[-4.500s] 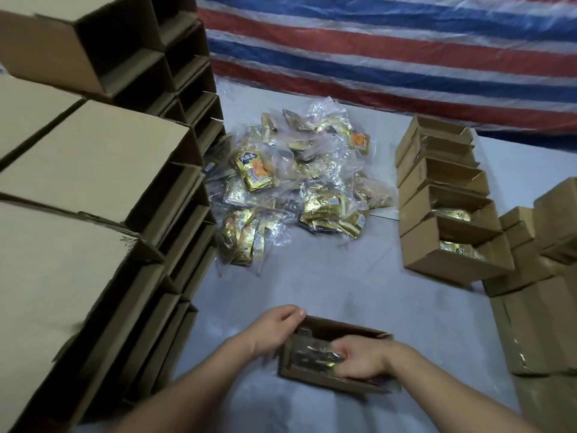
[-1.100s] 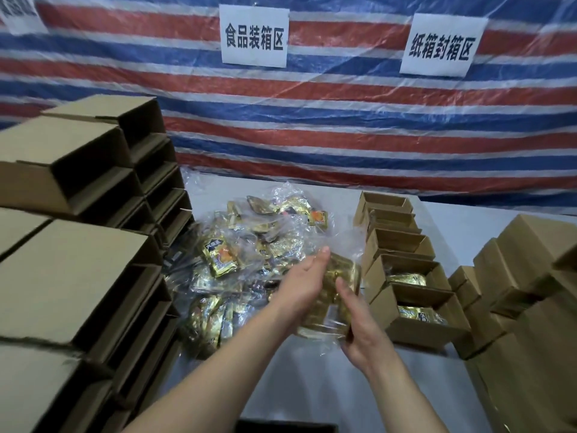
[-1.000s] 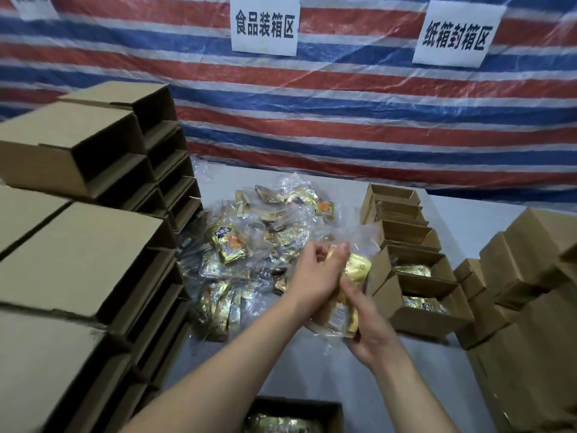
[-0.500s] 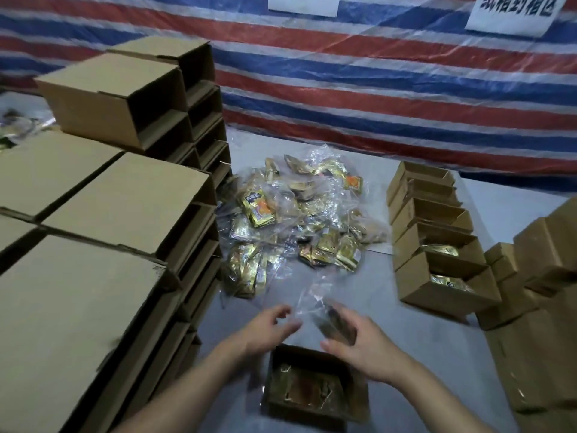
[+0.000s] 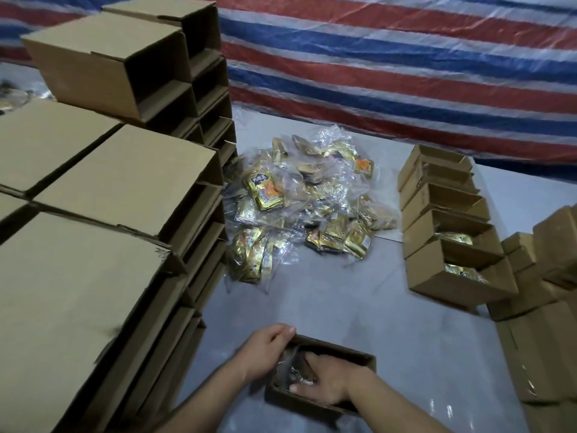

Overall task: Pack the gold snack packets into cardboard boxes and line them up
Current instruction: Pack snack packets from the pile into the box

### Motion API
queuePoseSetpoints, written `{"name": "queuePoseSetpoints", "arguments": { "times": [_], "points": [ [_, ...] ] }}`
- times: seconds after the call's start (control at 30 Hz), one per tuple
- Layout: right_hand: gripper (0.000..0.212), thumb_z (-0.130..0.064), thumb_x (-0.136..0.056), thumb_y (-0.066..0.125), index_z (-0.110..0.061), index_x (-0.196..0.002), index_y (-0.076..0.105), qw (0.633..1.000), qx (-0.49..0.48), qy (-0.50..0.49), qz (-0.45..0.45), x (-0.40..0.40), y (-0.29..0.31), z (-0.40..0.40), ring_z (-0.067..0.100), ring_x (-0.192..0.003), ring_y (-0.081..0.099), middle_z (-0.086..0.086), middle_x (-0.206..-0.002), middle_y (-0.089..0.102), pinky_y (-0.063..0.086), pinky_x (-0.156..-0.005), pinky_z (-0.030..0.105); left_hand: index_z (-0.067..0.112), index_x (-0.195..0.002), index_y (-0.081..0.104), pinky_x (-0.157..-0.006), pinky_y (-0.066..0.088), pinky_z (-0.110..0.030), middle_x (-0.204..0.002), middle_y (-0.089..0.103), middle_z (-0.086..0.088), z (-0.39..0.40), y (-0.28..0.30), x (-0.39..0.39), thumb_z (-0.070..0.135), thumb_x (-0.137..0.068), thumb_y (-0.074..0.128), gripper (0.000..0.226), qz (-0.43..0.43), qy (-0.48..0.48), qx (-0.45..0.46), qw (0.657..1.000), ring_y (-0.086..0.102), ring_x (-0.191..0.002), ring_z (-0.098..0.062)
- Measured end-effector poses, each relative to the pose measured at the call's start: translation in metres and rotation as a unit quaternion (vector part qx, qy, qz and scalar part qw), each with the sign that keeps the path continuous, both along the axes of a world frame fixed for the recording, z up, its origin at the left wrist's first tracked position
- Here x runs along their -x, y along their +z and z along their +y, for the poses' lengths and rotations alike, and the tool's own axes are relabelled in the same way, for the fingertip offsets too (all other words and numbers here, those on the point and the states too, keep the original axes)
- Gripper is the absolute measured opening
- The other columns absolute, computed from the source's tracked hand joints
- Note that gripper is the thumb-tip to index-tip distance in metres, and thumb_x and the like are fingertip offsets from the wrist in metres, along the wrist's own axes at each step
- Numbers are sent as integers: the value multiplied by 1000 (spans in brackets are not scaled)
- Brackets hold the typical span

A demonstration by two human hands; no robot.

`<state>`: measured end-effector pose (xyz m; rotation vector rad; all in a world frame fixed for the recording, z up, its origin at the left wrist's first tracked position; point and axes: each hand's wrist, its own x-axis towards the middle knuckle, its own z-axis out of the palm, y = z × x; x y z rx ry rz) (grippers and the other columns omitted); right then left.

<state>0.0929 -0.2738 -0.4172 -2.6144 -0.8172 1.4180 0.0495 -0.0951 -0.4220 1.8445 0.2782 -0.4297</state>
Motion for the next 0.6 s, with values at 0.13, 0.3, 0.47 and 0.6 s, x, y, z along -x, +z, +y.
{"name": "queuePoseSetpoints", "arguments": {
  "times": [0.13,0.3,0.47,0.6],
  "points": [
    [89,-82,-81,38,-28,-151,31,995,-8,-90,51,2,-1,-2,24,-141,37,4,-154,39,30,-115,34,23,-74,60,-66,41,-13,-68,60,11,0,5,2,29,-102,49,31,-19,27,-17,999,52,-66,7],
    [26,-33,-92,56,-20,-107,72,986,-122,-93,-69,2,10,-22,13,-105,60,-1,-111,65,43,-93,19,17,-78,62,-76,46,-25,-75,63,7,-2,6,2,33,-101,48,32,-16,43,-9,999,57,-74,-5],
    [39,-38,-102,37,-16,-97,70,980,-56,-162,102,9,6,3,16,-83,56,6,-97,68,47,-83,30,9,-87,62,-80,48,-32,-85,67,-11,-10,-3,5,38,-101,47,36,-38,38,-47,997,61,-79,-14],
    [50,-34,-100,24,-12,-128,60,980,-5,-167,112,8,4,21,23,-112,54,13,-138,56,37,-93,29,12,-86,61,-81,48,-36,-83,66,-8,-18,-6,5,38,-101,45,34,-39,58,-58,996,62,-86,-21]
  ]
}}
